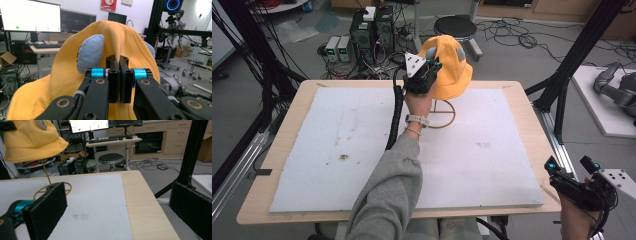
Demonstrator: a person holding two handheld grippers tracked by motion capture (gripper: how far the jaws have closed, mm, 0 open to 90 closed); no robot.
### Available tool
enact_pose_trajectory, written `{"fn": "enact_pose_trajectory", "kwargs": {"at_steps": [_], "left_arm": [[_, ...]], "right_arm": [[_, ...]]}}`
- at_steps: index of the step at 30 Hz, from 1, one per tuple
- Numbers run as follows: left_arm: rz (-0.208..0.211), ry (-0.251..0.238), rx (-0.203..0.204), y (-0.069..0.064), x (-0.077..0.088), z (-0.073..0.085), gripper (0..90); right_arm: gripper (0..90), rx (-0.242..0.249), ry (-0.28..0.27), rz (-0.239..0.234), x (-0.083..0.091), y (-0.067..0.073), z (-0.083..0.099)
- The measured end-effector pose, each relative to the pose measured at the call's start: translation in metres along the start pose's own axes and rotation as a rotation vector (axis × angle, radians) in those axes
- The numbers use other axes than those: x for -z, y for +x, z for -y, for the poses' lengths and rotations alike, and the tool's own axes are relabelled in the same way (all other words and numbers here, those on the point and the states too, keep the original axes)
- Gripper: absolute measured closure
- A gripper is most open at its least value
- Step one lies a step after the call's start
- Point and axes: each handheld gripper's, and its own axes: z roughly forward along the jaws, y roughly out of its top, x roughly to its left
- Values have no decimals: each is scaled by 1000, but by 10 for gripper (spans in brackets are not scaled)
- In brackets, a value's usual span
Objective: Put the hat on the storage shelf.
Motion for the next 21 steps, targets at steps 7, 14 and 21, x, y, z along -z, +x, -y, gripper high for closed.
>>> {"fn": "enact_pose_trajectory", "kwargs": {"at_steps": [7, 14, 21], "left_arm": [[13, -3, 23, 2, -3, 4, 866], [0, 1, 10, 0, -4, 9, 771], [-29, -1, 29, 1, -2, 16, 692]], "right_arm": [[12, -7, 5, 10, -1, -2, 2], [12, 0, 7, 10, -2, -2, 1], [12, 2, -1, 10, 1, -3, 0]]}}
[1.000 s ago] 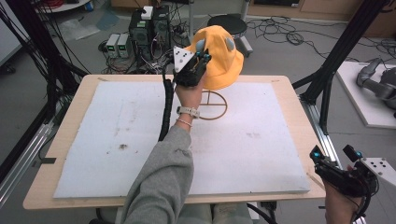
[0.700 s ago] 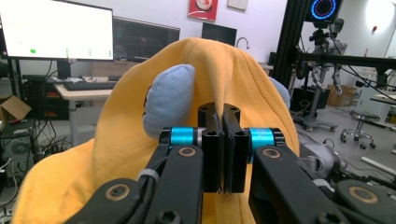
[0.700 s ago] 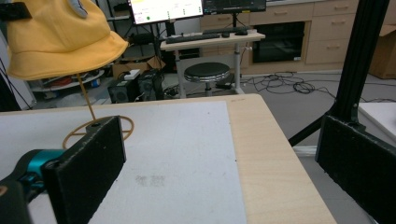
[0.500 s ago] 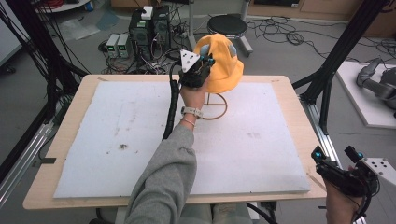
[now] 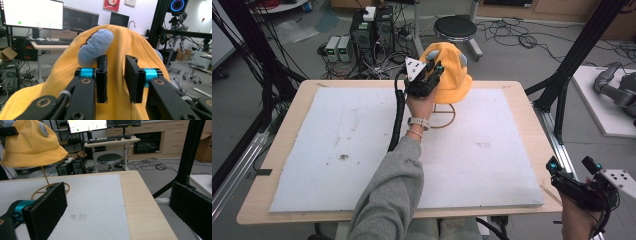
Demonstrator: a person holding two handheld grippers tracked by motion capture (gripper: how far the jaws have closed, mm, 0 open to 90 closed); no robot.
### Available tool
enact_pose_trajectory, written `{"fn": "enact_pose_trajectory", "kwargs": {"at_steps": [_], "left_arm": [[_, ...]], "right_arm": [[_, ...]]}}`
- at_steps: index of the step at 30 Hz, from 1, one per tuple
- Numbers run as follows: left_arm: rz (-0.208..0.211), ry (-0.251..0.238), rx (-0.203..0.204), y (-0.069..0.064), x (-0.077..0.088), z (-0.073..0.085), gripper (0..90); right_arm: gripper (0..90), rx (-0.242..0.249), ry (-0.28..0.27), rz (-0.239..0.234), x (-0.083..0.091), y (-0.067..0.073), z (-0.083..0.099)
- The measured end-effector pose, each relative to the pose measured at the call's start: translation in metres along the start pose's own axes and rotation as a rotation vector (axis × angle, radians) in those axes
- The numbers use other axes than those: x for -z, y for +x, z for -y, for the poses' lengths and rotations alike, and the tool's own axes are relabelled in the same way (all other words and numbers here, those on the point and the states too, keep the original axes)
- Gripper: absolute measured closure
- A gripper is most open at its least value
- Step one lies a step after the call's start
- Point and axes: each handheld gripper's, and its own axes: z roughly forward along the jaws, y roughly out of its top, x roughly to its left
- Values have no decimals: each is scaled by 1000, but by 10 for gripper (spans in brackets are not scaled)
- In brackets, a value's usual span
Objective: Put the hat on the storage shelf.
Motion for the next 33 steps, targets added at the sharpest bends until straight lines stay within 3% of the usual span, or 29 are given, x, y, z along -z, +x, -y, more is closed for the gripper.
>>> {"fn": "enact_pose_trajectory", "kwargs": {"at_steps": [8, 18, 24, 33], "left_arm": [[3, -8, 23, 3, 7, 4, 545], [63, -90, 50, 3, 25, 0, 324], [92, -121, 34, 4, 37, -7, 180], [103, -146, 12, 12, 57, -10, 105]], "right_arm": [[12, 5, -3, -2, 0, 1, -1], [12, 6, 0, -16, -4, 7, -2], [12, 18, -2, -33, -7, 14, -3], [12, 26, -6, -68, -17, 24, -6]]}}
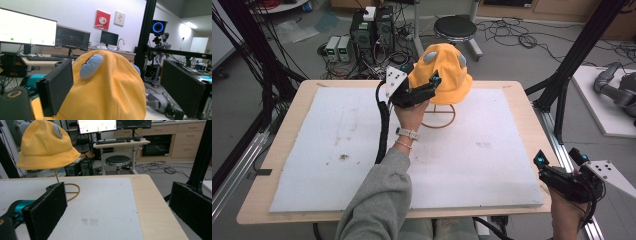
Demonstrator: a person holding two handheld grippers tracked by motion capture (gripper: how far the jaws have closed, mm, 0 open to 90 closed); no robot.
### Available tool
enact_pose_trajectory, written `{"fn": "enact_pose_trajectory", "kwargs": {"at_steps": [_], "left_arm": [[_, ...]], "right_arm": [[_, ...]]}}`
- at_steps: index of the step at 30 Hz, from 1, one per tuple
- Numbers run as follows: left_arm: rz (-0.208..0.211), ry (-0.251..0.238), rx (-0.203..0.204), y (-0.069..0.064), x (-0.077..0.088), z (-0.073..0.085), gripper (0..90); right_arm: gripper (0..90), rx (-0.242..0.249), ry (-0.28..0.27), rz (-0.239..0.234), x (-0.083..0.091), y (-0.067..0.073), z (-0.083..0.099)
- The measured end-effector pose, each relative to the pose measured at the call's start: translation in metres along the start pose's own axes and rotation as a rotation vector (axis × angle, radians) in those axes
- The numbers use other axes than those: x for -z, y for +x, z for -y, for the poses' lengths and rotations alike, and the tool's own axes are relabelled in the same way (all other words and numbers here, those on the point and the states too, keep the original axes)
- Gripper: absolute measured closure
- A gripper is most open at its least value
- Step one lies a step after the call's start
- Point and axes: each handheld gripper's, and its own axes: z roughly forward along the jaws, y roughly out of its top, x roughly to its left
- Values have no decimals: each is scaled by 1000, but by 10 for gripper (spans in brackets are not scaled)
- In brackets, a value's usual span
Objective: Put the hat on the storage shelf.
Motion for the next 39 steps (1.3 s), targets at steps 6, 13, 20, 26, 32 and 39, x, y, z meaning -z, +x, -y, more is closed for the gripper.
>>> {"fn": "enact_pose_trajectory", "kwargs": {"at_steps": [6, 13, 20, 26, 32, 39], "left_arm": [[-16, -22, -27, 9, 21, -9, 60], [-11, -43, -40, 32, 53, -17, 17], [-34, -26, -60, 52, 83, -25, 17], [-60, -5, -84, 70, 111, -32, 17], [-103, 30, -124, 80, 139, -35, 17], [-168, 2, -99, 89, 180, -30, 17]], "right_arm": [[12, 4, 3, -26, -10, 8, -1], [12, 32, 17, -68, -28, 24, -1], [12, 51, 27, -105, -42, 39, -1], [12, 66, 31, -129, -50, 48, 0], [12, 70, 39, -150, -58, 56, 1], [12, 94, 50, -164, -65, 65, 4]]}}
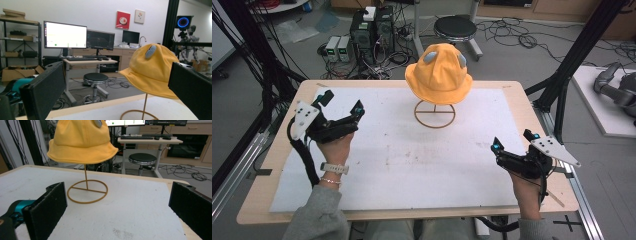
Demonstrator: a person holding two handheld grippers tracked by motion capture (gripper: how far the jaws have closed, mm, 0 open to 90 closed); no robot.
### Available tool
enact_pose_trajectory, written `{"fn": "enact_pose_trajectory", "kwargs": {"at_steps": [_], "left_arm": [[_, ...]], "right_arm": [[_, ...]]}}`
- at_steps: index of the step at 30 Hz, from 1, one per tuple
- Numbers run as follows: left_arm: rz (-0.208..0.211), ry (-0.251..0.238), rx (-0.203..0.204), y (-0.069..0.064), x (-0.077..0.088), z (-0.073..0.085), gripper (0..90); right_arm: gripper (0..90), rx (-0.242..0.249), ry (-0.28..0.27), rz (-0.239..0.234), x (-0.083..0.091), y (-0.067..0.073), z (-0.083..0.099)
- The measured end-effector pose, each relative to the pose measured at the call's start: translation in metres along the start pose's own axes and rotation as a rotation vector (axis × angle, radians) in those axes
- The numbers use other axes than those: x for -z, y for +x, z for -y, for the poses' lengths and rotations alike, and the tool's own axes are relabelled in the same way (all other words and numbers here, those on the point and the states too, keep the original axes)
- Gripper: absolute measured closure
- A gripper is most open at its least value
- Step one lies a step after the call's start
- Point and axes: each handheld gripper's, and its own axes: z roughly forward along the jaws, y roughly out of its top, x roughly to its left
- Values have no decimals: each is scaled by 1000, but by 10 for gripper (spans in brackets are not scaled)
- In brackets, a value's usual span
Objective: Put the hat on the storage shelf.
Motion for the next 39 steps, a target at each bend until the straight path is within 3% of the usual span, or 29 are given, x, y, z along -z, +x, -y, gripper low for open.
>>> {"fn": "enact_pose_trajectory", "kwargs": {"at_steps": [6, 10, 14, 19, 22, 26, 39], "left_arm": [[-19, 25, -18, 15, 33, 5, 17], [-29, 20, -3, 22, 52, 10, 17], [-28, 59, -19, 25, 66, 18, 17], [-24, 96, -70, 24, 78, 27, 17], [-18, 112, -64, 24, 83, 34, 17], [-17, 138, -93, 21, 91, 40, 17], [-16, 138, -63, 27, 96, 48, 17]], "right_arm": [[12, 4, 20, -3, -8, 2, 4], [12, 6, 23, -16, -12, 4, 8], [12, 12, 34, -24, -17, 5, 12], [12, 31, 42, -42, -24, 9, 17], [12, 41, 54, -42, -28, 10, 20], [12, 32, 64, -46, -33, 9, 25], [12, 9, 71, -49, -35, 7, 30]]}}
